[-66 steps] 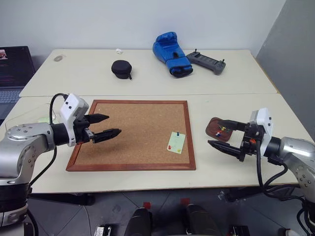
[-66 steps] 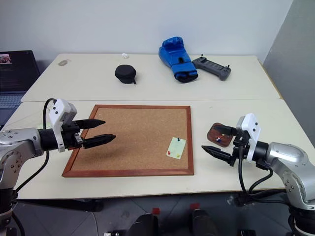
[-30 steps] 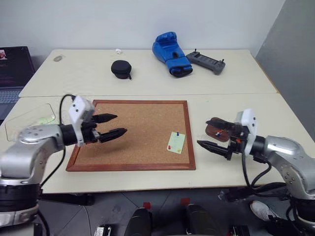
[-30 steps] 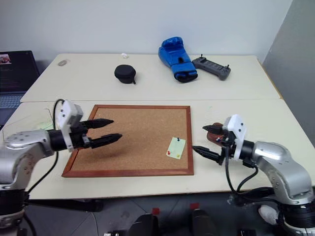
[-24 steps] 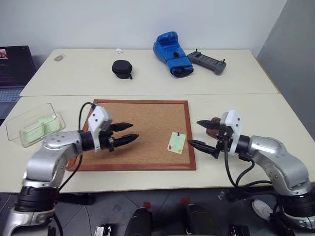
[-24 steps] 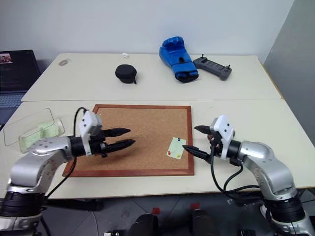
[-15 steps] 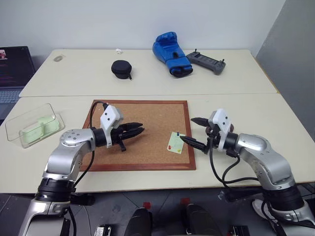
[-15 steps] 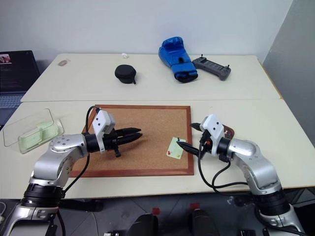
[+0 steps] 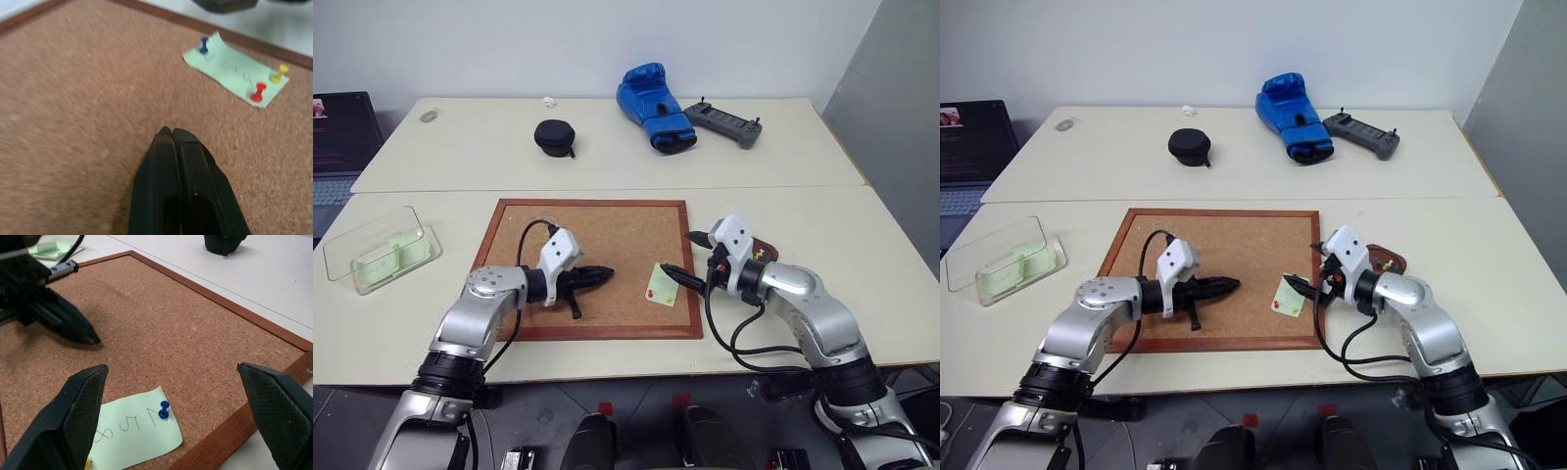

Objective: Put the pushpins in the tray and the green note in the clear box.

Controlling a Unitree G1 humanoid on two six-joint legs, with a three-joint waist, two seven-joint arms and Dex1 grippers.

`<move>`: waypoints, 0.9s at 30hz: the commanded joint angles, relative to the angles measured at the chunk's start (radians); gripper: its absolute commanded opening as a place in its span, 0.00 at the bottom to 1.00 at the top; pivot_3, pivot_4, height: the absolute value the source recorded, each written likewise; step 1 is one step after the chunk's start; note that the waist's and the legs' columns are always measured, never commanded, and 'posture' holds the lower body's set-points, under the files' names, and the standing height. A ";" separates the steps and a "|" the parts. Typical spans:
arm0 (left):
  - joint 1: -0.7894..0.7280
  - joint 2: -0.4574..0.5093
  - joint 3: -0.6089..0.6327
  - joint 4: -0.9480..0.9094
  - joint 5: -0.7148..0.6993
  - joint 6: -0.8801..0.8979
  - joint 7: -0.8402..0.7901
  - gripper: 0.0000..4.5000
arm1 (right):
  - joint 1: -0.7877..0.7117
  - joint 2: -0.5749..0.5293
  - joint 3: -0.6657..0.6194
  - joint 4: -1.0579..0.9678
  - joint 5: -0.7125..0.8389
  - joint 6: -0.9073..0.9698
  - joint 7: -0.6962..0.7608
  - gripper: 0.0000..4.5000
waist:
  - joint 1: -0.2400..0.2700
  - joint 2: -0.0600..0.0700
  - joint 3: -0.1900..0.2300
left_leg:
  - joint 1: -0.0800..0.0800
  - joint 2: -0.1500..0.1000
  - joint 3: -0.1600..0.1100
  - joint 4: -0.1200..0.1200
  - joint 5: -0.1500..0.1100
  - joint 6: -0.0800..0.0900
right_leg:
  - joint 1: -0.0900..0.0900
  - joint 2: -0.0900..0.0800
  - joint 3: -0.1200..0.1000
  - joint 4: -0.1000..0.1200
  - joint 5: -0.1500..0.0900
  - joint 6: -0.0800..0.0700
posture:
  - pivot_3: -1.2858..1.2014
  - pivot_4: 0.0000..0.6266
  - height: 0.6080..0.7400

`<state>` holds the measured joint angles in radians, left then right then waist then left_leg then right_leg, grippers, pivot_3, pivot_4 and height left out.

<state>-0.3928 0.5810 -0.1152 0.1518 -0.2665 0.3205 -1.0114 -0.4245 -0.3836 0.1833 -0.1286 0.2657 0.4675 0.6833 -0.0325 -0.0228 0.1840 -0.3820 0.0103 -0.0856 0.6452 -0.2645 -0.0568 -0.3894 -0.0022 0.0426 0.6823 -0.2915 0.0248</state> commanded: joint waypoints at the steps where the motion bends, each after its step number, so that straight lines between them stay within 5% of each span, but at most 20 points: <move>1: 0.004 -0.018 -0.025 0.040 0.038 -0.039 0.007 0.00 | -0.029 0.032 0.005 0.020 -0.003 -0.029 0.001 1.00 | 0.000 0.001 -0.001 | 0.000 0.000 0.000 0.000 0.000 0.000 | 0.000 0.000 0.000 0.000 0.000 0.000 | 0.52 0.24 1.00; 13: 0.006 -0.001 -0.028 0.052 0.049 -0.045 -0.031 0.00 | -0.031 0.026 0.039 0.090 -0.038 -0.080 0.066 1.00 | 0.000 0.002 -0.001 | 0.001 0.000 0.000 0.000 0.000 0.000 | 0.001 -0.001 0.000 0.000 0.000 0.000 | 0.52 0.24 1.00; 27: 0.011 0.017 -0.038 0.041 0.067 -0.068 -0.045 0.00 | -0.040 0.046 0.053 0.226 -0.103 -0.186 0.064 0.35 | -0.001 0.002 -0.001 | 0.001 0.000 0.000 0.000 0.000 0.000 | 0.001 0.000 0.000 0.000 0.000 0.000 | 0.52 0.24 1.00</move>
<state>-0.4019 0.5859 -0.1285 0.1925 -0.2238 0.2342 -1.0398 -0.4429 -0.3397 0.2486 0.0964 0.1715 0.3084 0.7406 -0.0333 -0.0211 0.1826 -0.3808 0.0106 -0.0855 0.6455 -0.2645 -0.0568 -0.3885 -0.0024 0.0427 0.6828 -0.2913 0.0251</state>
